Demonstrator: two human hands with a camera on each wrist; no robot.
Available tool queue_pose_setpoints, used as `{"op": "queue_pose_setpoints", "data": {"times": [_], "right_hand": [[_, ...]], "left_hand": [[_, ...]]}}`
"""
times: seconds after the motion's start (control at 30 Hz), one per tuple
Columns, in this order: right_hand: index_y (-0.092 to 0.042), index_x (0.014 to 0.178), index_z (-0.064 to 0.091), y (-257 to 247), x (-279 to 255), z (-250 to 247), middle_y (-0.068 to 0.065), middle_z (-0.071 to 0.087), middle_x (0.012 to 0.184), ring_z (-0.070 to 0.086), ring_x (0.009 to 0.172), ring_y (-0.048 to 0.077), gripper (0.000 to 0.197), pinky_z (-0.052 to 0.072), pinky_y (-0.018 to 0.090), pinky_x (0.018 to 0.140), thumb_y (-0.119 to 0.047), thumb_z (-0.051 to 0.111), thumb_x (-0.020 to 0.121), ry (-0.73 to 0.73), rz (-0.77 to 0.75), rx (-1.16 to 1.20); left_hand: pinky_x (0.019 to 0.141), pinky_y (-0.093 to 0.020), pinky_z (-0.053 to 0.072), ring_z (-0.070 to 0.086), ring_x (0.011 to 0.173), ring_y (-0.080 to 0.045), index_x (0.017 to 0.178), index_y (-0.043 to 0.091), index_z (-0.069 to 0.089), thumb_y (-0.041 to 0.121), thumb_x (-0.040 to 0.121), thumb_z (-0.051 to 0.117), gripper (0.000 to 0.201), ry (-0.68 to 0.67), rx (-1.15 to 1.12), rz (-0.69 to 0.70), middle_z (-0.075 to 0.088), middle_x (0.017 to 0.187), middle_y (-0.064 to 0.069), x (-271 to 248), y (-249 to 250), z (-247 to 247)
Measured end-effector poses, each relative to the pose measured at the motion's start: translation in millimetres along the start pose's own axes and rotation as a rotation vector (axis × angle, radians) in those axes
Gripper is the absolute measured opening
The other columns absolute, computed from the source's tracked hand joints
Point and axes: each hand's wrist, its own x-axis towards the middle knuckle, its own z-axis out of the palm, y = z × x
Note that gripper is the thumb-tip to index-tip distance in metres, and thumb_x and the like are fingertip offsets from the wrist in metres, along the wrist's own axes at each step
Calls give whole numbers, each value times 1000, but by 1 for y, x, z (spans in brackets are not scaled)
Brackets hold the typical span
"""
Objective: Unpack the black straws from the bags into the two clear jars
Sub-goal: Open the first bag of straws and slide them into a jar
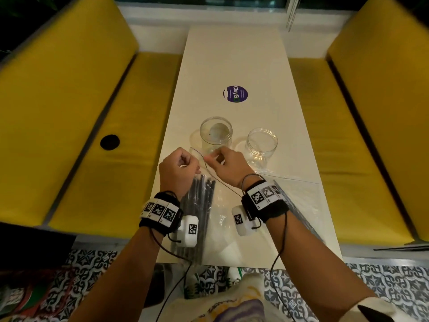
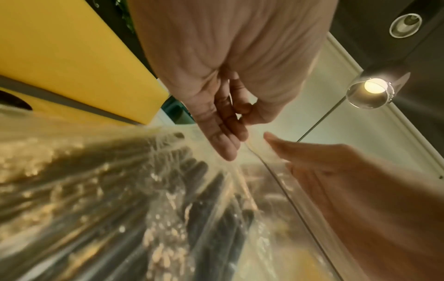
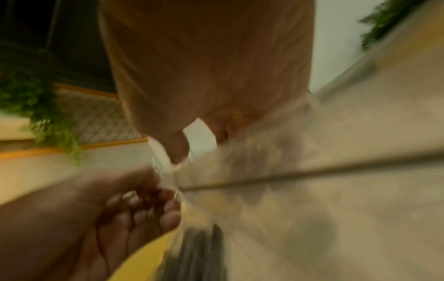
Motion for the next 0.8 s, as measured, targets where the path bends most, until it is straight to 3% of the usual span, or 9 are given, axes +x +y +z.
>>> {"op": "queue_pose_setpoints", "data": {"times": [0.13,0.23,0.33,0.43,0.5,0.57,0.67,0.73,0.8], "right_hand": [[-20,78,70,8,-11,-2,-11,68,78,59,72,3,19,43,22,74,-25,69,96,-120,-29,-19],[-10,81,69,9,-14,0,-16,64,71,59,65,4,17,49,23,69,-10,63,97,-64,-98,50],[-5,88,66,11,-16,2,-10,61,68,63,62,17,14,58,32,68,-5,58,99,-32,-126,72],[-4,91,65,24,-12,-2,-7,58,68,56,58,13,16,53,30,60,-1,53,101,130,-53,79],[-5,94,64,27,-9,-7,-6,57,71,53,61,8,16,44,21,61,-4,51,103,219,-27,85],[-5,101,64,24,-9,-10,-7,58,75,52,66,5,18,39,15,62,-13,49,106,199,-30,98],[-9,106,59,15,-13,-11,-11,56,77,50,67,4,21,38,17,63,-24,46,110,101,-12,161],[-13,110,57,13,-17,-10,-7,59,83,52,70,7,18,44,20,68,-30,53,107,9,-3,208],[-15,122,57,18,-20,-9,-3,61,92,56,77,10,31,48,23,77,-33,67,99,-88,6,190]], "left_hand": [[53,-31,52,65,55,-8,73,4,56,10,93,71,26,91,4,-80,69,67,-11,0,2,2],[54,-15,39,46,55,-10,78,15,49,23,94,76,32,26,59,-183,53,65,0,-7,6,10],[55,-14,42,51,59,-12,93,14,46,12,91,76,30,-95,63,-220,53,70,3,-11,1,11],[52,-12,44,51,61,-14,91,16,43,3,85,76,36,-119,79,-174,53,73,1,-11,-3,5],[52,-13,46,51,60,-14,96,15,44,6,88,78,36,-98,68,-162,53,72,0,-13,-2,3],[55,-21,47,55,59,-14,109,13,45,22,92,79,40,-88,39,-212,58,69,0,-16,1,6],[63,-26,54,68,64,-13,126,21,37,45,88,84,65,-149,6,-300,72,75,2,-19,4,14],[61,-25,58,73,67,-14,135,21,37,37,86,87,72,-194,-11,-305,78,88,-1,-21,5,18],[57,-30,61,76,63,-22,138,14,42,21,90,83,64,-163,-67,-325,79,88,-3,-21,7,18]]}}
